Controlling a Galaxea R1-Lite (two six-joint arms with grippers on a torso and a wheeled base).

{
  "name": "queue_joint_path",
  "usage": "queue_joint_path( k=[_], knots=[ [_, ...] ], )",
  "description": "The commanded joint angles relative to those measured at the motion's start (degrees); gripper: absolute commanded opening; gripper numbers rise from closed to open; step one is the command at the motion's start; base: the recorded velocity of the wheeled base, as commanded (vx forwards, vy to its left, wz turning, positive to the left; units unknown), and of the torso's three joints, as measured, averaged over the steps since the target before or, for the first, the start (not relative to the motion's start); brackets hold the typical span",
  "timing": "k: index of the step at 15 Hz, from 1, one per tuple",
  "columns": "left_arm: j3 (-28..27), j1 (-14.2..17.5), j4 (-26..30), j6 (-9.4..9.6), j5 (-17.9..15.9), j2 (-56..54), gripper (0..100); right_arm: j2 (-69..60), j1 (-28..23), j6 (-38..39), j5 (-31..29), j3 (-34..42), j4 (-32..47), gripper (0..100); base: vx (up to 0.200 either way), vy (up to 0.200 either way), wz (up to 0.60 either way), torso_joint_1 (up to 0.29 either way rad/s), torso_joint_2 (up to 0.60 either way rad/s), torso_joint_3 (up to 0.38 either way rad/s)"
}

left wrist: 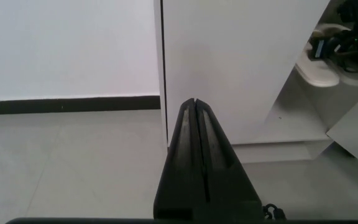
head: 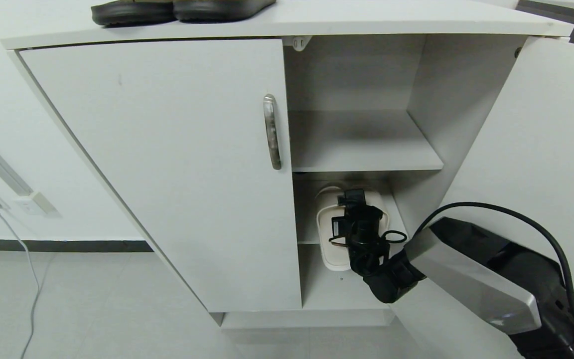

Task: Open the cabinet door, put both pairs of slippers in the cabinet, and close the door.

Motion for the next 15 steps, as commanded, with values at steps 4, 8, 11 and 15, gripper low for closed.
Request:
queue_joint_path(
  k=[4,8,11,15],
  knots=[
    [0.01,0.01,0.0,-0.02,0.01,0.07,0,3.07,-2.5,0.01,0.25,-10.56,5.94,0,0.0,0.0,0.0,0.0,0.0,0.0],
    [0.01,0.01,0.0,-0.02,0.01,0.07,0,4.56,-3.47,0.18,1.04,-14.86,8.66,0,0.0,0.0,0.0,0.0,0.0,0.0],
    [0.01,0.01,0.0,-0.02,0.01,0.07,0,4.74,-3.47,0.18,1.04,-15.57,8.93,0,0.0,0.0,0.0,0.0,0.0,0.0],
    [0.01,0.01,0.0,-0.02,0.01,0.07,0,4.74,-3.47,0.27,0.96,-15.3,9.81,100,0.0,0.0,0.0,0.0,0.0,0.0]
  ],
)
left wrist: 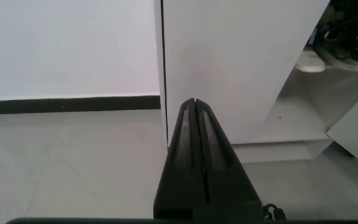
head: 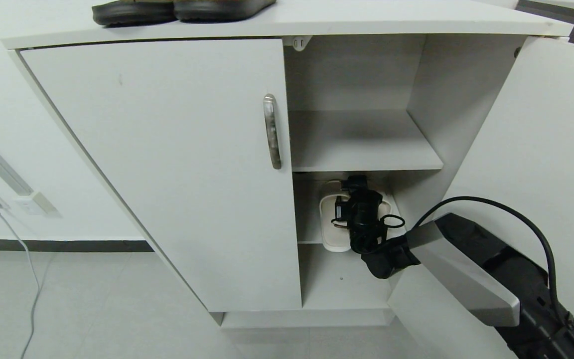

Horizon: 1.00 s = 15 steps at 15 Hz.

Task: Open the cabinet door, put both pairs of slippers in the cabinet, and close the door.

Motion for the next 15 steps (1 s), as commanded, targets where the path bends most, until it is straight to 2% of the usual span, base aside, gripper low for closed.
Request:
queue_joint_path(
  k=[1,6,11,15],
  knots=[
    [0.01,0.04,0.0,-0.02,0.01,0.07,0,-0.12,0.01,-0.02,-0.09,0.67,0.02,100,0.0,0.0,0.0,0.0,0.0,0.0],
    [0.01,0.04,0.0,-0.02,0.01,0.07,0,-7.06,1.5,0.07,-0.27,12.89,-4.46,100,0.0,0.0,0.0,0.0,0.0,0.0],
    [0.01,0.04,0.0,0.07,0.01,0.07,0,-19.28,5.02,0.07,-0.71,37.15,-15.36,100,0.0,0.0,0.0,0.0,0.0,0.0],
    [0.01,0.04,0.0,0.07,0.01,0.07,0,-26.05,7.39,0.07,-1.41,52.61,-22.13,100,0.0,0.0,0.0,0.0,0.0,0.0]
  ],
)
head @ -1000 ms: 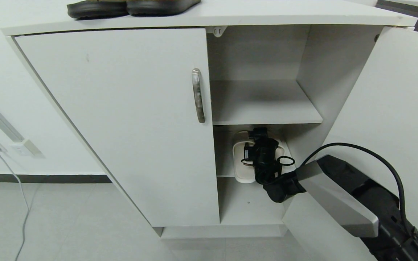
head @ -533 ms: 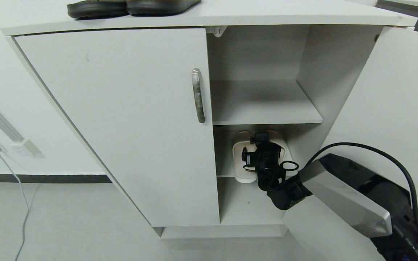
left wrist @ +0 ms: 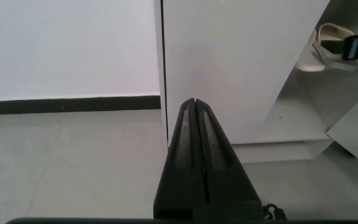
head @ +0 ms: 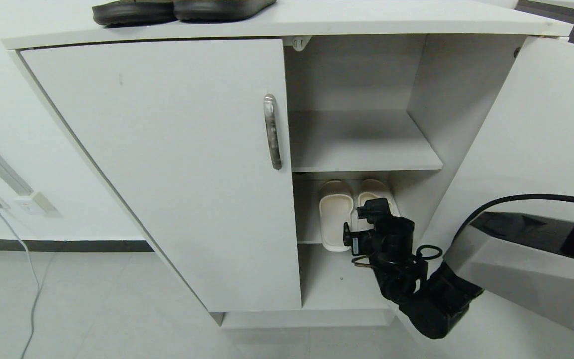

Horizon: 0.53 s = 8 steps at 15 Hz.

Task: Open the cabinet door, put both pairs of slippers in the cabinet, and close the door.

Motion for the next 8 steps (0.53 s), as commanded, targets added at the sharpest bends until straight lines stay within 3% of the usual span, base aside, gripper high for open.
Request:
queue_joint_path(
  k=[1,8],
  knots=[
    [0.01,0.01,0.0,-0.02,-0.07,0.07,0,-6.64,2.45,1.59,-0.23,9.0,-4.0,100,0.0,0.0,0.0,0.0,0.0,0.0],
    [0.01,0.01,0.0,-0.11,0.02,0.07,0,-6.37,4.92,3.26,-1.02,10.67,-4.26,100,0.0,0.0,0.0,0.0,0.0,0.0]
  ],
)
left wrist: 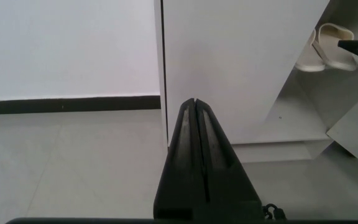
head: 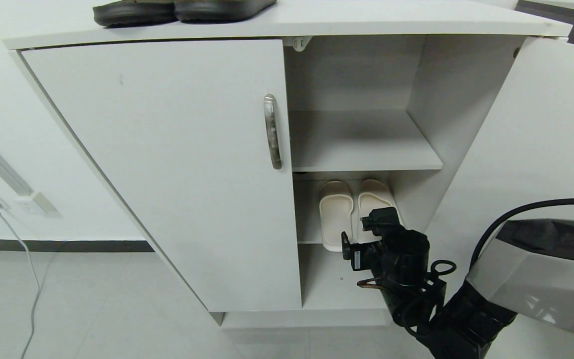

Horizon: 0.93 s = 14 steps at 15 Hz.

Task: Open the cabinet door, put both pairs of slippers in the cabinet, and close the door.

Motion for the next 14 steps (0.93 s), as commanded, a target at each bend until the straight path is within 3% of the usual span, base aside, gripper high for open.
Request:
queue_joint_path(
  k=[1,4,12,14],
  knots=[
    [0.01,0.01,0.0,-0.13,0.01,0.07,0,-0.17,0.3,0.02,-0.11,0.19,-0.04,100,0.0,0.0,0.0,0.0,0.0,0.0],
    [0.01,0.01,0.0,-0.04,0.01,0.07,0,-0.17,0.3,0.02,-0.11,0.19,-0.22,100,0.0,0.0,0.0,0.0,0.0,0.0],
    [0.01,0.01,0.0,-0.13,0.01,0.07,0,0.01,0.39,0.02,-0.2,0.36,-0.39,100,-0.2,0.0,0.0,0.001,0.0,0.001],
    [0.01,0.01,0.0,-0.13,0.01,0.07,0,0.01,0.39,0.02,-0.2,0.63,-0.39,100,0.0,0.0,0.0,0.0,0.0,0.0]
  ],
)
